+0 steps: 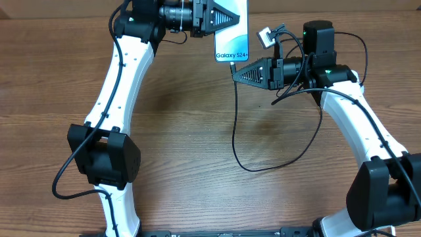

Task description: Plug charger to phone and switch on socket

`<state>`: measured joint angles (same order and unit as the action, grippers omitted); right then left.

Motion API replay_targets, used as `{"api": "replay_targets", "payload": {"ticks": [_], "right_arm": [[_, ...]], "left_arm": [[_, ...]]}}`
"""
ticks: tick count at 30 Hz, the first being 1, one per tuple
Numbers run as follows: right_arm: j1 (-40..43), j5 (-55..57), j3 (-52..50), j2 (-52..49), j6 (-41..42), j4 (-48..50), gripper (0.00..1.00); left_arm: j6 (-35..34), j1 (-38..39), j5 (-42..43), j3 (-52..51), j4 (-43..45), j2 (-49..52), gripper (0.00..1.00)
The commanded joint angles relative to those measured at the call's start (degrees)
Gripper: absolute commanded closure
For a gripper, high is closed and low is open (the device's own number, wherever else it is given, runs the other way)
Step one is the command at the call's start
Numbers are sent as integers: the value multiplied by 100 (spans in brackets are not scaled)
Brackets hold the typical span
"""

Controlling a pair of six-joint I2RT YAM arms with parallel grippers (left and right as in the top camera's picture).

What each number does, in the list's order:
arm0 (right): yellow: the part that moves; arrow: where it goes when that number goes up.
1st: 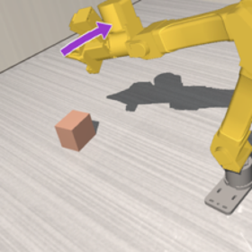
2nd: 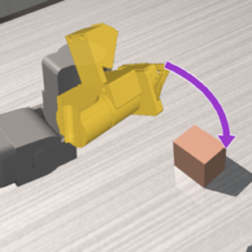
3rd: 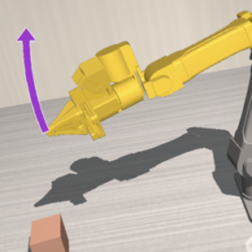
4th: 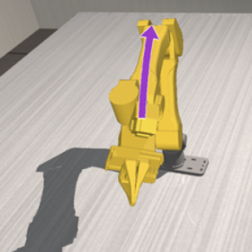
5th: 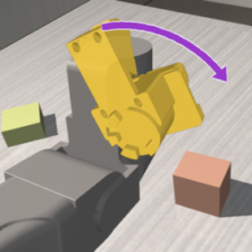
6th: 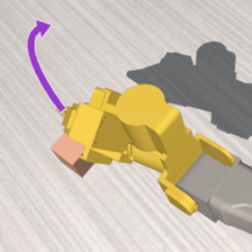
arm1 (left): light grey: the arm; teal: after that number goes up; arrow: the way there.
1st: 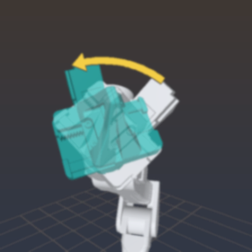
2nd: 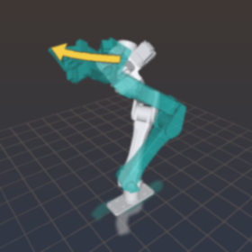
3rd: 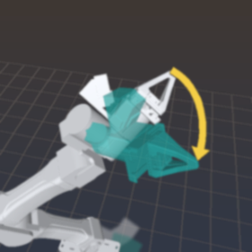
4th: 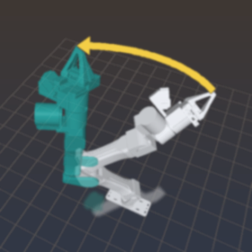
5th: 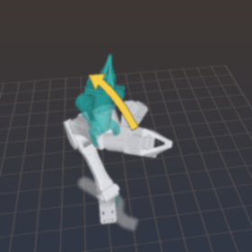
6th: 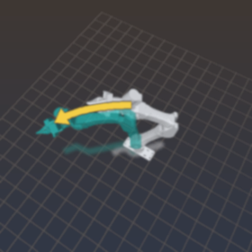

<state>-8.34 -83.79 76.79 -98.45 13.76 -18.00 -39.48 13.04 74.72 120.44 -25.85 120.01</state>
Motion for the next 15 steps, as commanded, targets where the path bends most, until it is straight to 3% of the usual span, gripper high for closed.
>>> {"api": "replay_targets", "payload": {"ticks": [1, 8, 15], "right_arm": [[90, 136, 107, 146, 297, 240, 96], [90, 433, 107, 149, 1025, 833, 96], [90, 706, 107, 149, 1119, 857, 96]], "left_arm": [[-37, 35, 125, 63, -4, -173, 96], [-35, 238, -527, 63, -393, -173, 96], [44, 236, -127, 63, -391, -173, 96]]}}
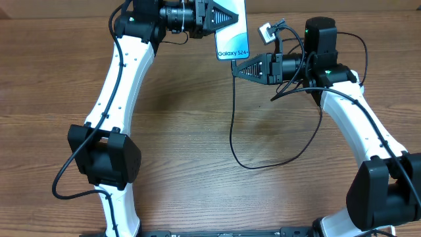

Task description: Plug charger to phone and switch on socket

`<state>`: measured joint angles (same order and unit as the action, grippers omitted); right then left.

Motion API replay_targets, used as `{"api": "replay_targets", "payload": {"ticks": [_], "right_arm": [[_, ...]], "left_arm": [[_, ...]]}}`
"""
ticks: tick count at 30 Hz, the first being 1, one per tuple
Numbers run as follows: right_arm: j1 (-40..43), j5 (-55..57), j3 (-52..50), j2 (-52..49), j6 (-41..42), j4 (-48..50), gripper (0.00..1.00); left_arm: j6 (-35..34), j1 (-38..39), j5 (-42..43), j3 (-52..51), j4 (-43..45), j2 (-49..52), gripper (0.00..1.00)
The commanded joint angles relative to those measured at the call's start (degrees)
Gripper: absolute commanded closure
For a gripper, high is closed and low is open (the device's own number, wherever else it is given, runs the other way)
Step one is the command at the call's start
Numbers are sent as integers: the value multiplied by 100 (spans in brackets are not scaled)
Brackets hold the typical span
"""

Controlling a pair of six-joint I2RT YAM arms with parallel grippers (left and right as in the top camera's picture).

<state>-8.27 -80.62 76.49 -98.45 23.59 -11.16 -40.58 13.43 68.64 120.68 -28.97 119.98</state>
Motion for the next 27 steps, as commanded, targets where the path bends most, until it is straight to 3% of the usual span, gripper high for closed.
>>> {"api": "replay_targets", "payload": {"ticks": [1, 9, 17, 19, 20, 21, 25, 27], "right_arm": [[85, 439, 138, 149, 205, 203, 96], [85, 678, 138, 146, 1196, 1141, 96], [85, 715, 138, 149, 1580, 1427, 96], [85, 619, 138, 149, 1700, 1593, 78], [85, 549, 138, 149, 1714, 1681, 60], [87, 533, 138, 149, 1714, 1694, 48], [92, 535, 138, 146, 1690, 1692, 30], [92, 555, 138, 146, 1687, 1696, 27]], "left_arm": [[188, 195, 599, 39, -81, -170, 96], [334, 197, 1141, 39, -90, -170, 96], [509, 197, 1176, 39, -149, -168, 96], [549, 197, 1128, 39, -146, -168, 96], [549, 192, 1067, 39, -146, -168, 96], [549, 190, 1040, 39, -144, -168, 96], [573, 188, 1008, 39, -144, -168, 96], [577, 188, 1134, 39, -162, -168, 95]]}}
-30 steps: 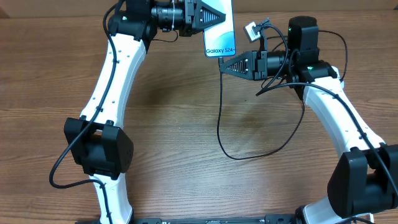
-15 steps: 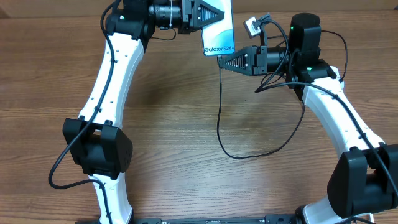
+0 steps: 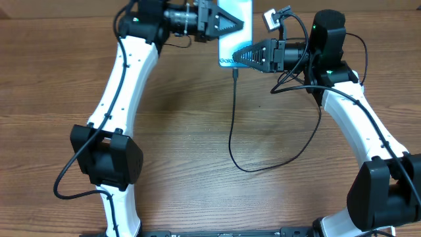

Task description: Plug charger to phone and switch on socket

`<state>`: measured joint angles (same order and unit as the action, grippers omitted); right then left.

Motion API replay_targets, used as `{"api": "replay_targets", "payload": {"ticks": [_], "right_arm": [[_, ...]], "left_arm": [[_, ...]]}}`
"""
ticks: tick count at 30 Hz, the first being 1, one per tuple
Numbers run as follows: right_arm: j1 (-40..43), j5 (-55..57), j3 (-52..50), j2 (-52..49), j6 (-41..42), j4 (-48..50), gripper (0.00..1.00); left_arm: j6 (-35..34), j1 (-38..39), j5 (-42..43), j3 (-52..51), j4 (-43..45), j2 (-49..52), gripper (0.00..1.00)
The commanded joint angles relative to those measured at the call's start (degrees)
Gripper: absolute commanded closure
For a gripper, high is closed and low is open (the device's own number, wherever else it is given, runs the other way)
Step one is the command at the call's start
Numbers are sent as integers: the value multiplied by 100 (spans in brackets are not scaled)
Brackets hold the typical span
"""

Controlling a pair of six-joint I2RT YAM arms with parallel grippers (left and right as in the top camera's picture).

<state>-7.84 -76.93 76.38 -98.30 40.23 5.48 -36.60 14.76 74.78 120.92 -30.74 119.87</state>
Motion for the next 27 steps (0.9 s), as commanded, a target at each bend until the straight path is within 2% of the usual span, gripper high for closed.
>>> {"api": "replay_targets", "payload": {"ticks": [1, 6, 8, 14, 19, 21, 22, 23, 25, 27], "right_arm": [[48, 186, 149, 131, 22, 33, 26], [52, 87, 149, 131, 26, 31, 32], [52, 13, 149, 131, 28, 28, 48], [50, -11, 149, 131, 28, 26, 80], [50, -11, 149, 131, 26, -90, 83], [50, -7, 149, 131, 24, -181, 90], [50, -7, 149, 131, 24, -216, 96], [50, -9, 146, 131, 24, -216, 96], [50, 15, 146, 131, 24, -214, 96], [50, 42, 146, 122, 26, -214, 96]], "left_arm": [[197, 55, 590, 15, -15, -157, 95], [522, 63, 706, 15, -238, -157, 92], [702, 63, 667, 15, -378, -157, 92], [881, 63, 372, 15, -531, -151, 90], [879, 59, 50, 15, -522, -151, 89], [881, 59, -74, 15, -520, -151, 87], [881, 59, -133, 15, -520, -151, 85], [881, 59, -199, 15, -520, -149, 80], [883, 59, -199, 15, -514, -149, 78], [938, 59, -212, 15, -503, -151, 70]]}}
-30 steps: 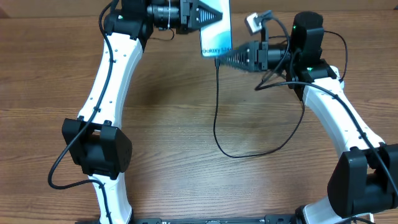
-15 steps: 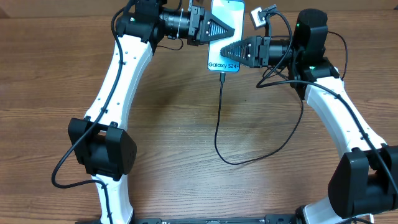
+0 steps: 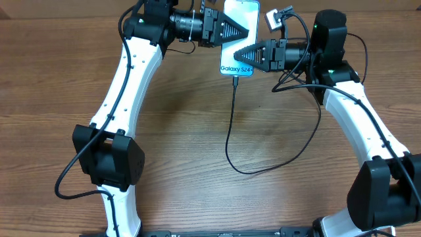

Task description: Plug charger to phone and switch on socket

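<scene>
The phone (image 3: 237,69), pale with a "Galaxy S24+" label, is held up at the back centre of the overhead view. My left gripper (image 3: 242,31) reaches in from the left and is shut on it. The black charger cable (image 3: 229,125) meets the phone's lower edge, hangs down, loops over the wooden table (image 3: 177,131) and rises to the right arm. My right gripper (image 3: 239,52) points left, its tip over the phone's right half and apart from the cable's end. From above its fingers are stacked, so their gap is hidden. No socket is in view.
Both white arms stretch from their black bases (image 3: 105,161) at the near edge toward the back of the table. The cable's loop (image 3: 289,158) lies right of centre. A small white block (image 3: 270,18) sits on the right wrist.
The phone now sits lower in the picture and its label shows again. The cable's end now meets the phone's lower edge, below the right gripper's tip. Both grippers have shifted slightly right.
At first my left gripper held the phone at the back while the right gripper held the cable's end just below it. The right gripper then stood closer, then overlapped the phone's lower edge. Now the cable hangs from the phone itself.
</scene>
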`<state>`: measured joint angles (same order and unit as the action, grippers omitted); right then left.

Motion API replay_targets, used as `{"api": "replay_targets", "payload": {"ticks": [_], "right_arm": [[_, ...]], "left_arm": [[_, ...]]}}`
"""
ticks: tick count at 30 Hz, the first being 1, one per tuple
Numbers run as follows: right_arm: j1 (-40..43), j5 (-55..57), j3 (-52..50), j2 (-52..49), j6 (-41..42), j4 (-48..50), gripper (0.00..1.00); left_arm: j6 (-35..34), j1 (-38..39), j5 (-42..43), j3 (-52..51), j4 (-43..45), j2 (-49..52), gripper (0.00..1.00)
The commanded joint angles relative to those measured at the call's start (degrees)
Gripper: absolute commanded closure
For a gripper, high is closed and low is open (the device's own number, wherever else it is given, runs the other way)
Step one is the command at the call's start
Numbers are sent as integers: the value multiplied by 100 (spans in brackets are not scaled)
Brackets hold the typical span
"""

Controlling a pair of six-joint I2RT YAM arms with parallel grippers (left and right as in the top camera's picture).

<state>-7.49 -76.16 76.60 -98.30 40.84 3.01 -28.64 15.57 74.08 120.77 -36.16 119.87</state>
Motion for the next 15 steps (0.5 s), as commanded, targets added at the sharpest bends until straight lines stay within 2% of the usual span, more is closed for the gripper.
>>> {"api": "replay_targets", "payload": {"ticks": [1, 2, 3, 4, 6, 8, 11, 15], "right_arm": [[15, 20, 122, 116, -35, 17, 96], [15, 68, 114, 114, -33, -24, 96], [15, 151, 103, 114, -33, -116, 96], [15, 229, 87, 114, -37, -260, 96], [15, 321, 55, 109, -83, -472, 96], [15, 455, 52, 92, -542, -1005, 96], [4, 1344, 52, 55, -1298, -2245, 96], [-92, 2588, 50, -50, -1945, -3250, 96]], "left_arm": [[149, -26, -236, 31, 37, -149, 60], [149, -42, -409, 31, 37, -149, 48], [149, -63, -577, 31, 37, -149, 43], [149, -101, -761, 31, 37, -151, 32], [151, -199, -1235, 31, 15, -149, 0], [151, -369, -1711, 31, -26, -149, 0], [151, -658, -2253, 31, -317, -149, 0], [168, -977, -3049, 31, -946, -149, 0]]}}
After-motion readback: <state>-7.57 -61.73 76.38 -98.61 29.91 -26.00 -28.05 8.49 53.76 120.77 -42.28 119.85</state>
